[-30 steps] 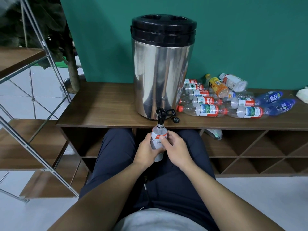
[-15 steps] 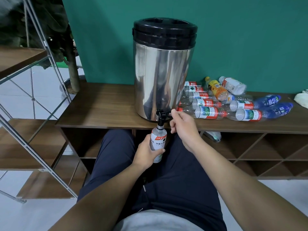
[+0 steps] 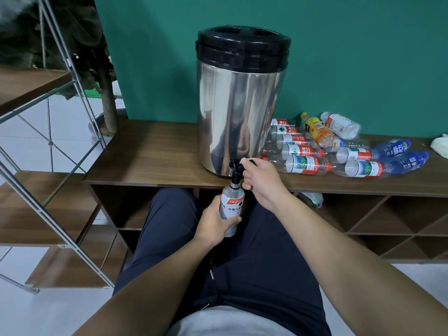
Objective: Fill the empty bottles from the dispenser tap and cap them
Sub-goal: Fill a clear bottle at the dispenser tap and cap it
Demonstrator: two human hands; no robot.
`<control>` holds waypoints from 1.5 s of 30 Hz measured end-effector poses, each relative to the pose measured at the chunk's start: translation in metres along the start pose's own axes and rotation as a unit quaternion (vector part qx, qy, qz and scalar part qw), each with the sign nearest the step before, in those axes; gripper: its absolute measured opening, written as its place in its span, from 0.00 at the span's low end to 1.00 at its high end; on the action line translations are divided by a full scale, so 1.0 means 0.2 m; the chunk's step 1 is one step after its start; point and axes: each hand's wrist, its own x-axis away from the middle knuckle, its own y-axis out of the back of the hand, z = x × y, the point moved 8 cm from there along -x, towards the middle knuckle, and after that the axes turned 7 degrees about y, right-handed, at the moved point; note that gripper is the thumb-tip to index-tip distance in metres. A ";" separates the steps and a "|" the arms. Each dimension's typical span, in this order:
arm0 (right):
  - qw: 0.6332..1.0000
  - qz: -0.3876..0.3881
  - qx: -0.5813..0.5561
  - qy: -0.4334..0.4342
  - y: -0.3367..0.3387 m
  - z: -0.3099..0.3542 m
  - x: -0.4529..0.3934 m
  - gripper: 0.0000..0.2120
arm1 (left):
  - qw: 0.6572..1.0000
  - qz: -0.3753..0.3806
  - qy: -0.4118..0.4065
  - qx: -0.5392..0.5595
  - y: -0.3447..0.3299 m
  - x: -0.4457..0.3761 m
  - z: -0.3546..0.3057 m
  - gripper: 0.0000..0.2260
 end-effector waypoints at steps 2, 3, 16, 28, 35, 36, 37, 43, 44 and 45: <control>1.000 0.012 0.008 -0.006 0.00 0.00 -0.02 0.14 | 1.000 -0.001 -0.002 -0.002 0.00 0.00 0.00 0.28; 1.000 0.018 0.016 -0.005 0.00 0.01 -0.02 0.14 | 1.000 -0.002 -0.003 -0.004 0.00 0.00 0.00 0.28; 0.994 -0.023 0.105 0.036 0.02 0.05 -0.05 0.17 | 1.000 -0.002 -0.002 -0.004 0.00 0.00 0.00 0.28; 0.968 -0.035 0.226 0.102 0.05 0.13 -0.06 0.12 | 1.000 -0.003 0.002 0.001 0.01 0.00 0.00 0.28; 0.891 -0.001 0.382 0.245 -0.07 0.28 0.04 0.08 | 1.000 -0.003 -0.001 0.002 0.00 0.01 -0.01 0.28; 0.892 0.001 0.375 0.252 -0.07 0.28 0.05 0.09 | 1.000 -0.004 -0.004 -0.001 0.00 0.01 -0.01 0.28; 0.897 0.002 0.360 0.257 -0.06 0.27 0.06 0.11 | 1.000 -0.007 -0.007 -0.005 0.01 0.01 -0.01 0.28; 0.920 -0.032 0.306 0.244 0.14 0.13 0.13 0.14 | 1.000 -0.014 0.003 -0.017 0.01 0.00 0.00 0.28; 0.910 -0.047 0.334 0.240 0.19 0.09 0.10 0.13 | 1.000 -0.011 0.007 -0.016 0.01 0.00 0.01 0.27; 0.896 -0.058 0.371 0.237 0.23 0.06 0.08 0.10 | 1.000 -0.009 0.011 -0.016 0.01 0.00 0.01 0.27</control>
